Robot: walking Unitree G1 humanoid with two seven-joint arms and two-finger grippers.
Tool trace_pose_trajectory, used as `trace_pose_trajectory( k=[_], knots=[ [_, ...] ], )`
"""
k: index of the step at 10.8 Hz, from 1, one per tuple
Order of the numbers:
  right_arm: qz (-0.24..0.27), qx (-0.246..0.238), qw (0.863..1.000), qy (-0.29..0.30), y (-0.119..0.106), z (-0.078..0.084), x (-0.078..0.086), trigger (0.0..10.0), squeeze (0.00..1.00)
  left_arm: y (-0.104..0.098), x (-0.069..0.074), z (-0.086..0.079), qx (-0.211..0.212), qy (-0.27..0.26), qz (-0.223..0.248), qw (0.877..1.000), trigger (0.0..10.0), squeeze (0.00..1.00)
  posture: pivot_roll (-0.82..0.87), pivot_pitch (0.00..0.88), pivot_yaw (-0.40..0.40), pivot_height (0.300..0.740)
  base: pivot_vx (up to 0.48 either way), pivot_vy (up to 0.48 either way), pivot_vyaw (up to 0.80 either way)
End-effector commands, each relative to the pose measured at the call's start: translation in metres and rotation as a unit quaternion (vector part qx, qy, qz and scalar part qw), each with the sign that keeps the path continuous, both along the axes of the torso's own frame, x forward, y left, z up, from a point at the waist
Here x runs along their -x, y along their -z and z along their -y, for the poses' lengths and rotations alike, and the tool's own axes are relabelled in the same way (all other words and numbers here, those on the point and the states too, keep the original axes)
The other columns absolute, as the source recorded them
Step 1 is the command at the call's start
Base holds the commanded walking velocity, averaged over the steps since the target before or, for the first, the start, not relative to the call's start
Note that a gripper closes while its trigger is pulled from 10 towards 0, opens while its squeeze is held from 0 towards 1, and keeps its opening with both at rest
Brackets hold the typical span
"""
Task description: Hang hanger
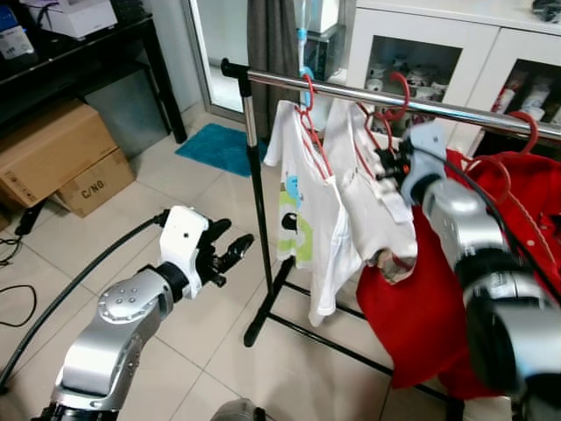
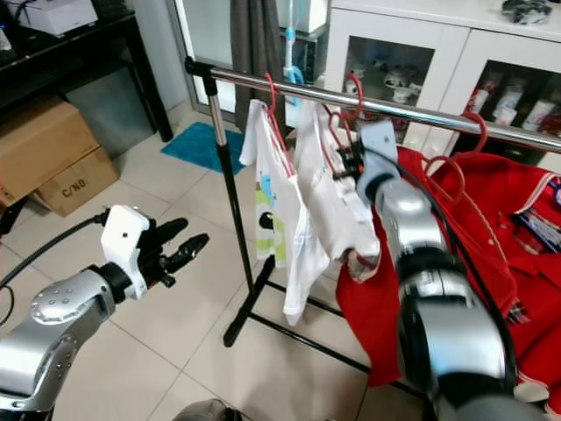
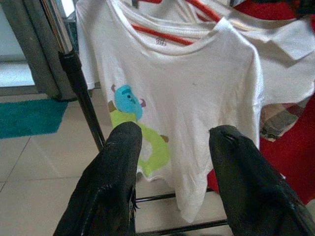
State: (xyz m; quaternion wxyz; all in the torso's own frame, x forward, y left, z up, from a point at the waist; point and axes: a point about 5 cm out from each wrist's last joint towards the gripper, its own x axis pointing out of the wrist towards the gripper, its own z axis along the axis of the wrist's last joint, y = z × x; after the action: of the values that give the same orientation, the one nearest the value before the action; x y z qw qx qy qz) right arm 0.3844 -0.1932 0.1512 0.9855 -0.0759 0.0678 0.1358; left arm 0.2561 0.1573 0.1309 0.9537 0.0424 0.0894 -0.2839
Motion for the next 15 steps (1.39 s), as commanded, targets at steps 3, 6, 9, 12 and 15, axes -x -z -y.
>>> trace_pose_trajectory(
  k=[3,6,9,12,15],
  knots=[
    [0.002,0.028,0.999,-0.017,0.006,-0.006,0.015,0.0,0.00,0.002,-0.002,0.003,0.001,-0.012,0.007,1.000,10.0,0.00,0.01,0.000,0.001,0.740,0.000,0.000,0.00],
    [0.006,-0.003,1.000,0.016,0.018,-0.011,0.044,0.0,0.00,0.008,0.002,0.001,0.007,-0.031,0.005,0.999,10.0,0.00,0.01,0.000,-0.020,0.740,0.000,0.000,0.00],
    [-0.032,-0.049,0.997,0.047,0.040,-0.013,0.089,0.0,0.00,0.010,0.004,-0.001,0.013,-0.040,0.006,0.999,10.0,0.00,0.01,0.000,-0.026,0.740,0.000,0.000,0.00],
    [-0.051,-0.053,0.995,0.065,0.046,-0.014,0.103,0.8,0.00,0.010,0.004,-0.002,0.013,-0.042,0.007,0.999,10.0,0.00,0.00,0.000,-0.023,0.740,0.000,0.000,0.00],
    [-0.057,-0.035,0.996,0.056,0.041,-0.020,0.107,10.0,0.00,0.009,0.003,0.000,0.014,-0.039,0.011,0.999,10.0,0.00,0.00,0.000,-0.021,0.740,0.000,0.000,0.00]
  ],
)
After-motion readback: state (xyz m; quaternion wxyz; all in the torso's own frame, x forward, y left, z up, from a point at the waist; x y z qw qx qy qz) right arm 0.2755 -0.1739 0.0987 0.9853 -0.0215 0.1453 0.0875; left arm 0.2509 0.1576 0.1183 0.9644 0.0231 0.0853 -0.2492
